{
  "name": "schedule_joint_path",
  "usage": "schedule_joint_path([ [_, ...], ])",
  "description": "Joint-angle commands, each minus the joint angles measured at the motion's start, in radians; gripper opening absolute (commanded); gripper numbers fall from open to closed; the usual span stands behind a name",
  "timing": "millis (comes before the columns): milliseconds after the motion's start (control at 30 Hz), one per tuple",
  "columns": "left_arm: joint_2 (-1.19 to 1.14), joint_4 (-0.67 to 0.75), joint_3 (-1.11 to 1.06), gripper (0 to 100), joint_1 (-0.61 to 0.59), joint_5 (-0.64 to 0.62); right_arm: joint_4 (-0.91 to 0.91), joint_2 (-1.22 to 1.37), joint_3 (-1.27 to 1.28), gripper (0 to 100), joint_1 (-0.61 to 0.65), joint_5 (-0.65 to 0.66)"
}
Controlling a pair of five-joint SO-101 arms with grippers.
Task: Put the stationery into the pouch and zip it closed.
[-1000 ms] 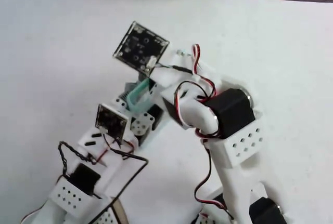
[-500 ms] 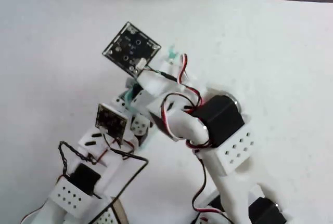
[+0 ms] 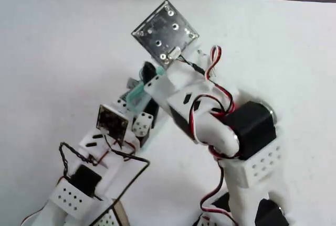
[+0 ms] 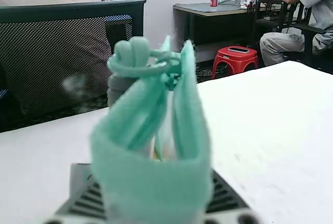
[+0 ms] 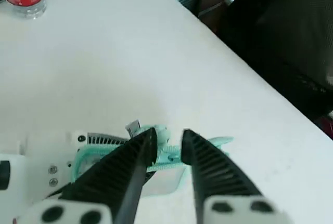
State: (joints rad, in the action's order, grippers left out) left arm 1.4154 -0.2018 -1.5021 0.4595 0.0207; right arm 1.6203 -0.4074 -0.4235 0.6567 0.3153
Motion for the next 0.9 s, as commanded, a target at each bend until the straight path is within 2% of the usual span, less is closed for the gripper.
schedule_joint_path([
  [0,0.007,-0.002,0.005,4,-0.004,-0.005,0.068,0.01,-0.035,21.4,-0.004,0.006],
  [200,0.007,-0.002,0.005,4,-0.004,-0.005,0.091,0.022,0.014,21.4,0.074,0.147],
  [567,0.007,-0.002,0.005,4,-0.004,-0.005,0.073,0.025,0.075,21.4,0.058,0.152],
  [800,0.007,-0.002,0.006,4,-0.004,-0.005,-0.061,0.053,0.187,21.4,-0.021,0.152],
  [867,0.007,-0.002,0.006,5,-0.004,-0.005,-0.064,0.053,0.184,18.0,-0.019,0.152],
])
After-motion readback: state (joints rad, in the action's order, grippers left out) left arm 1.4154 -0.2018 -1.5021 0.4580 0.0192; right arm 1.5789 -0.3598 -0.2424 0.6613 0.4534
